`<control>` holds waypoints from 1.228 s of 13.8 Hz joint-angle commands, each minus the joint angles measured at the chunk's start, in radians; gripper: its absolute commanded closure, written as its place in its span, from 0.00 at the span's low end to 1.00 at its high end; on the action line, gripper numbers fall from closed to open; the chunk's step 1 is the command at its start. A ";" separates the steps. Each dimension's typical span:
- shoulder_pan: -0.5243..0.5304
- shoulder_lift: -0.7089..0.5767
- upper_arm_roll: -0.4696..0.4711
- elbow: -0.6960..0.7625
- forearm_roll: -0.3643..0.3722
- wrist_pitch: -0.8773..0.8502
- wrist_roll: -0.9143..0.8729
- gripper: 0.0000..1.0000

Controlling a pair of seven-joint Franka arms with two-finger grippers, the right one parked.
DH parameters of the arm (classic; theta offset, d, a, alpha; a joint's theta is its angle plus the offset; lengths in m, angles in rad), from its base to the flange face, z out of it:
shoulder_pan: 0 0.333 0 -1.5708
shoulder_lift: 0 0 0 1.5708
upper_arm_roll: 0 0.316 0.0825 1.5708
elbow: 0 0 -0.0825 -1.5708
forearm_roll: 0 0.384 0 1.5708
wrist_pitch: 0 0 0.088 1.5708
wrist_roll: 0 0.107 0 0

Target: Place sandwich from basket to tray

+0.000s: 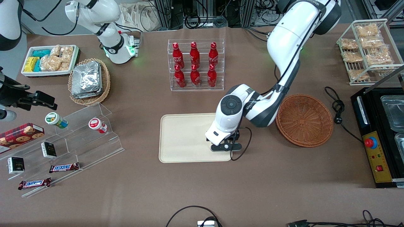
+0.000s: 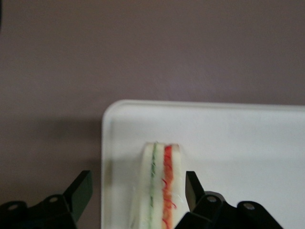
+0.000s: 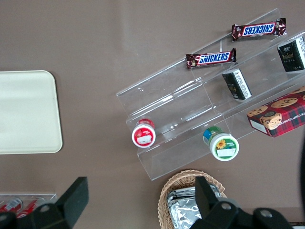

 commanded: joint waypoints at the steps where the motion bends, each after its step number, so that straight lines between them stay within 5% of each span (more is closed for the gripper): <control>1: -0.003 -0.095 0.066 -0.003 0.023 -0.087 -0.070 0.13; 9: 0.014 -0.215 0.265 0.029 -0.029 -0.237 0.041 0.08; 17: 0.212 -0.308 0.272 0.116 -0.148 -0.452 0.327 0.03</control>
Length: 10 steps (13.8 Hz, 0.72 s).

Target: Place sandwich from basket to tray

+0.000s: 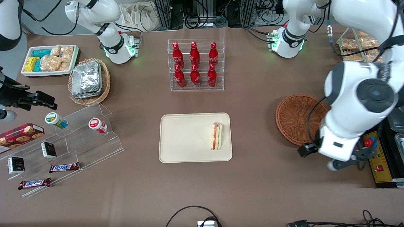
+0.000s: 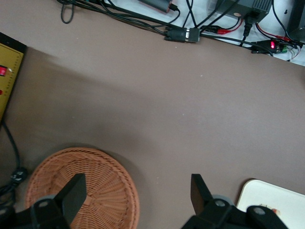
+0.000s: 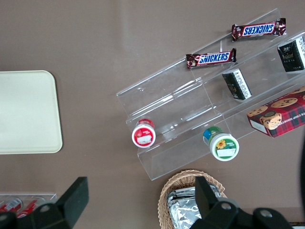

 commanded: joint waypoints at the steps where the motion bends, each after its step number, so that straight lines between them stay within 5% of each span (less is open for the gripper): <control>1: 0.030 -0.030 -0.003 0.001 -0.018 -0.065 0.079 0.03; 10: 0.173 -0.254 -0.006 -0.147 -0.043 -0.114 0.320 0.00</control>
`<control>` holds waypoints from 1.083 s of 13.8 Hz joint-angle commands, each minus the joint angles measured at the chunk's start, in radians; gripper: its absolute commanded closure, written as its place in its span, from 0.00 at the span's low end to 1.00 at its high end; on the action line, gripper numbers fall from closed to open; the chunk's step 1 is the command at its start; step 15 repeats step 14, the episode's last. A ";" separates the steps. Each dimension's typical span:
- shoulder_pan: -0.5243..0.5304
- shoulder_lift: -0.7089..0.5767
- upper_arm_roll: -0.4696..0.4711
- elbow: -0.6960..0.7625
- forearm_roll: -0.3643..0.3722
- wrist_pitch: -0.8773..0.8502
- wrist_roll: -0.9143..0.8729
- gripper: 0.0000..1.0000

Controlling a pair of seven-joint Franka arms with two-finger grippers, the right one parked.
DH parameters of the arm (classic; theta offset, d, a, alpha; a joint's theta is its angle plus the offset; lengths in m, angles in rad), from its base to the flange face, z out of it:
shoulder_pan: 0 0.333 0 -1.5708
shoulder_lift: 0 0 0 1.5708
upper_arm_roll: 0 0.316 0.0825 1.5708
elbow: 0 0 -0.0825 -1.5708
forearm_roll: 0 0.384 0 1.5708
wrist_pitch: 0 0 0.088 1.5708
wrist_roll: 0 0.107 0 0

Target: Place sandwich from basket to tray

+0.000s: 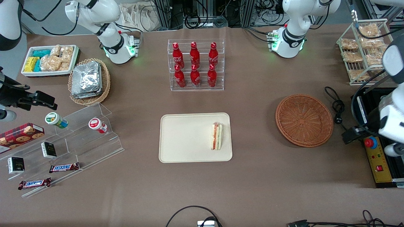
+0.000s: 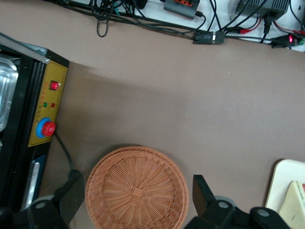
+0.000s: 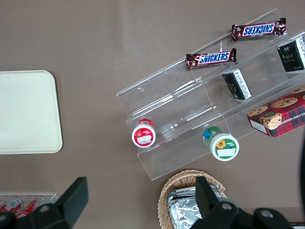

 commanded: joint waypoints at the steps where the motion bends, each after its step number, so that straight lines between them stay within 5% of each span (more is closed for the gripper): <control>1: 0.030 -0.117 -0.009 -0.098 -0.012 -0.041 0.089 0.00; 8: 0.034 -0.271 -0.012 -0.170 -0.063 -0.096 0.151 0.00; 15: 0.080 -0.282 -0.101 -0.173 -0.072 -0.133 0.162 0.00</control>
